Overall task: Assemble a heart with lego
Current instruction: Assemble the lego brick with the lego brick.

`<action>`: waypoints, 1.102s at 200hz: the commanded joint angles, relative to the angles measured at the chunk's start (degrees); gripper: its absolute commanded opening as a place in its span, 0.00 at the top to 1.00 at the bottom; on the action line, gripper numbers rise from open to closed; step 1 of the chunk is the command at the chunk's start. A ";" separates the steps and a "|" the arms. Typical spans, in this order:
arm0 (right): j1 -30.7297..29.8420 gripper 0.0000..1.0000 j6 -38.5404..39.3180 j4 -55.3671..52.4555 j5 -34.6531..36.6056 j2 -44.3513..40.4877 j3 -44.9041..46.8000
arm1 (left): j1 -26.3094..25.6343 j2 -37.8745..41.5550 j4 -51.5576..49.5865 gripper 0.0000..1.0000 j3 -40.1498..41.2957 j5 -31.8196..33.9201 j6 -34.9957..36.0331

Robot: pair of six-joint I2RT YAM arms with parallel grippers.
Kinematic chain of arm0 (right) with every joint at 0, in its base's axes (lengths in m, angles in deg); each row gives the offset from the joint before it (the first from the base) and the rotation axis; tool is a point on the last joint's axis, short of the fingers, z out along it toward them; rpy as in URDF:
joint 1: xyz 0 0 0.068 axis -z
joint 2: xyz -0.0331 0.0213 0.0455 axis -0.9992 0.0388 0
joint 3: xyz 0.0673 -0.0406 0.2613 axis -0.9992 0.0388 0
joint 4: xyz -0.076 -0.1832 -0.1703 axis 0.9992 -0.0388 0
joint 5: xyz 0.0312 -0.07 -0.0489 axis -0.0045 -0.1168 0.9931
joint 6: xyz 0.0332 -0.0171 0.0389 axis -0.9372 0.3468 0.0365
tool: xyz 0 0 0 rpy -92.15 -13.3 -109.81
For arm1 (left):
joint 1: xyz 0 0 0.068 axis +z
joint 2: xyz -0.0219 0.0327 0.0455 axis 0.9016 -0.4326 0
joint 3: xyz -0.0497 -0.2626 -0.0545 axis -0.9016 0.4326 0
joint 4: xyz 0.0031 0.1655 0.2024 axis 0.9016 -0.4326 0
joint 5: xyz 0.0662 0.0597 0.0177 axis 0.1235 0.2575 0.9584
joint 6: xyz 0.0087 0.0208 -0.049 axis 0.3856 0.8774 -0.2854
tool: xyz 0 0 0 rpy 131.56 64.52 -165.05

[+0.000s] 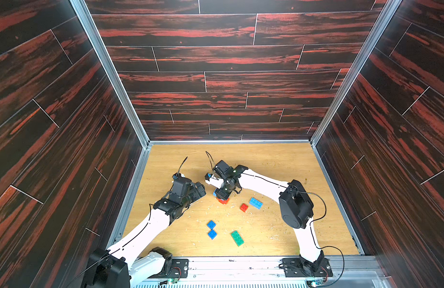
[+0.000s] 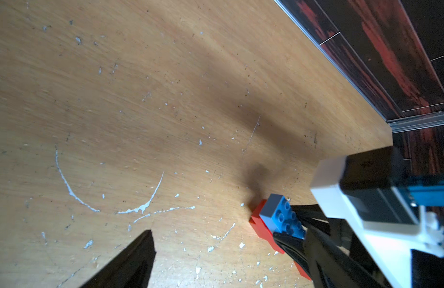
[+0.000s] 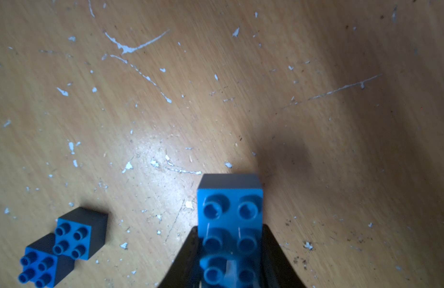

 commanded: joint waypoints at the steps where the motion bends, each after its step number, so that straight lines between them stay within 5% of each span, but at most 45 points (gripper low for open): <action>1: -0.14 0.96 0.73 -2.40 -0.27 1.51 -0.96 | 0.42 0.16 -0.02 0.03 0.78 0.13 -0.09; 220: -1.37 0.98 0.73 -5.84 -0.18 5.70 -1.97 | 1.04 -0.09 -0.65 0.03 1.75 0.08 -0.28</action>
